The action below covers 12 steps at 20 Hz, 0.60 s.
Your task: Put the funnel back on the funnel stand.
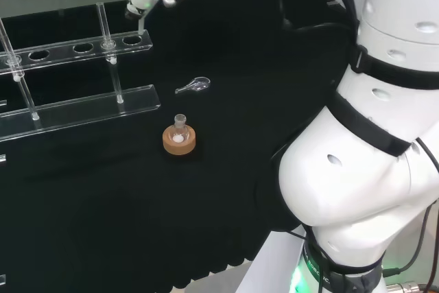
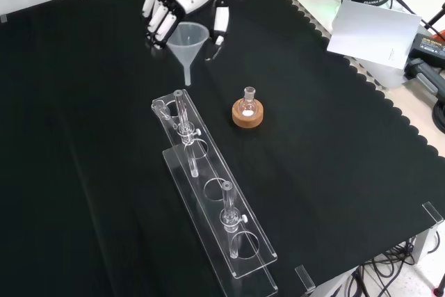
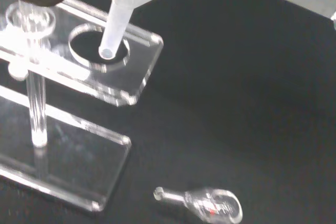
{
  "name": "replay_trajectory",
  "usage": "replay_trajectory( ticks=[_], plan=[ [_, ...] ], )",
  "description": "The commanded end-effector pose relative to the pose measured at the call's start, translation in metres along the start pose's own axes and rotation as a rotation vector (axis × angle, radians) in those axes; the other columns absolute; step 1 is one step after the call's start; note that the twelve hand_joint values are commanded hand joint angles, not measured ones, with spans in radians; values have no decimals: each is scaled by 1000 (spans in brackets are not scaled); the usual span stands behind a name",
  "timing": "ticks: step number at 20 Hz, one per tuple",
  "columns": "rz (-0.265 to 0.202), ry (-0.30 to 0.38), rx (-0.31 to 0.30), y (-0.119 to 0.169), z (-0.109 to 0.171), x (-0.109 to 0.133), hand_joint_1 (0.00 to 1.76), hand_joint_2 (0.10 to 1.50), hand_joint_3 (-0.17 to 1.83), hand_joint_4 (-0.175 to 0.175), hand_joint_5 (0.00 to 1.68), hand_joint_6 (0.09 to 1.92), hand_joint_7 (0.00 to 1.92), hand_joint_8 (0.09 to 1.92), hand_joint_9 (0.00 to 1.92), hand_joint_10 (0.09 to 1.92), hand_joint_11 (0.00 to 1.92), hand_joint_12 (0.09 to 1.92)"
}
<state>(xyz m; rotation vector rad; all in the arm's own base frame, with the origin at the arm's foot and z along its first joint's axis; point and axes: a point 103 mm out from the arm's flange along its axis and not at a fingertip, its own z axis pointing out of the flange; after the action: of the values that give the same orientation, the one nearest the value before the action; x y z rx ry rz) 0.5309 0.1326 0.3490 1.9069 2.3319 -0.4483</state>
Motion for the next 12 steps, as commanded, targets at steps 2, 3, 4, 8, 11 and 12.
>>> replay_trajectory(
  ticks=[2, 3, 4, 8, 11, 12],
  plan=[
    [-60, 3, 1, 36, -2, 19, 871, 795, 440, 30, 896, 581, 663, 620, 1157, 197, 893, 1020],
    [-62, 2, 6, 38, 0, 20, 871, 795, 441, 30, 896, 581, 663, 620, 1157, 196, 893, 1020],
    [-63, 0, 11, 40, 1, 21, 872, 795, 441, 30, 896, 582, 664, 621, 1158, 196, 894, 1020],
    [-55, -3, 33, 44, 10, 19, 872, 794, 443, 30, 896, 582, 665, 621, 1159, 193, 894, 1020],
    [-45, -1, 39, 45, 16, 14, 873, 793, 444, 30, 897, 582, 665, 621, 1160, 190, 894, 1019],
    [-44, 0, 40, 46, 17, 13, 873, 793, 445, 30, 897, 582, 665, 621, 1161, 190, 894, 1019]
  ],
)
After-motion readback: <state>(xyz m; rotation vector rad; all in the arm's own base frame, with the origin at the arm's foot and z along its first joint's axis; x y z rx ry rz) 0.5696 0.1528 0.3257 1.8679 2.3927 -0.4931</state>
